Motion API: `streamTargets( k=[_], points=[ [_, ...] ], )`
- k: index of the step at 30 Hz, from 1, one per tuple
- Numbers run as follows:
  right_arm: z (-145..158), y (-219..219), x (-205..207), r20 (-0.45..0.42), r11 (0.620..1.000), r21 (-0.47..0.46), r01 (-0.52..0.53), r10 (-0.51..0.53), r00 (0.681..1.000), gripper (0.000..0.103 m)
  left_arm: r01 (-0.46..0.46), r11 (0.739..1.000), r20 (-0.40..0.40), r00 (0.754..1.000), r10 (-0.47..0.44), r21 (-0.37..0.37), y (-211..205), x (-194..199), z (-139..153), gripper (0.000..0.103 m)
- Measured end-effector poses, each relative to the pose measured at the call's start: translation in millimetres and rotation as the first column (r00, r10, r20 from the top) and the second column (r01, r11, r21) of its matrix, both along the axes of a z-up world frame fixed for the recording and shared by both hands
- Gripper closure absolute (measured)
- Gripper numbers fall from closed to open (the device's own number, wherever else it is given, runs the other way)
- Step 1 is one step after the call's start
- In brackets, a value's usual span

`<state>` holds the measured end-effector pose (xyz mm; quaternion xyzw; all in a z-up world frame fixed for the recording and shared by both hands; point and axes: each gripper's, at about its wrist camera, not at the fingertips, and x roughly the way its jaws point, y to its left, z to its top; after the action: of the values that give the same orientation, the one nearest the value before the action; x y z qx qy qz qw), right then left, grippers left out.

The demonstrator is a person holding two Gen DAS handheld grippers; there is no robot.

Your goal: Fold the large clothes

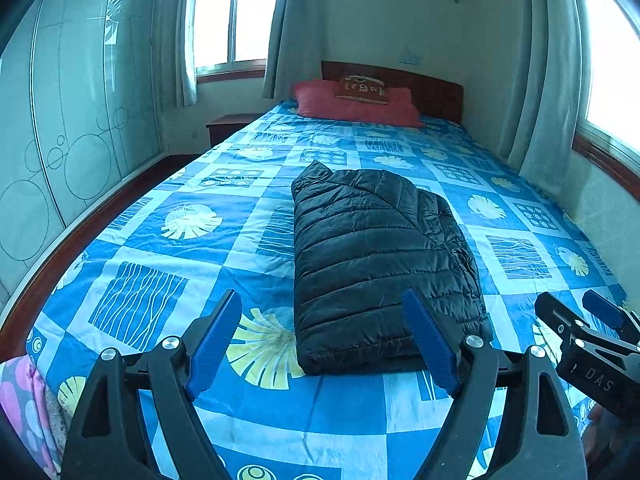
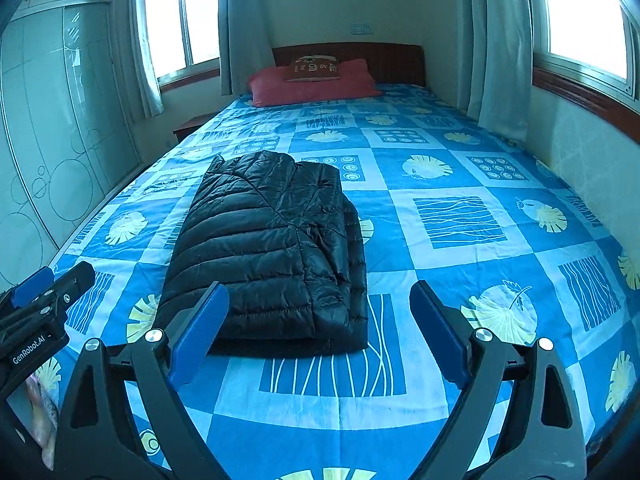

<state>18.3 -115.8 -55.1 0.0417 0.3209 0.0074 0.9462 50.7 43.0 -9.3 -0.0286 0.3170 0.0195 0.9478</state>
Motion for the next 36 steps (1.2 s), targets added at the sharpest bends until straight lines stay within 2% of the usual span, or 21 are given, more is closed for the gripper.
streamTargets(
  k=[36],
  points=[
    [1.1, 5.7, 0.2, 0.006, 1.000, 0.003, -0.005, 0.005, 1.000, 0.011, 0.003, 1.000, -0.005, 1.000, -0.003, -0.005, -2.0, -2.8, -2.8, 0.021]
  ],
)
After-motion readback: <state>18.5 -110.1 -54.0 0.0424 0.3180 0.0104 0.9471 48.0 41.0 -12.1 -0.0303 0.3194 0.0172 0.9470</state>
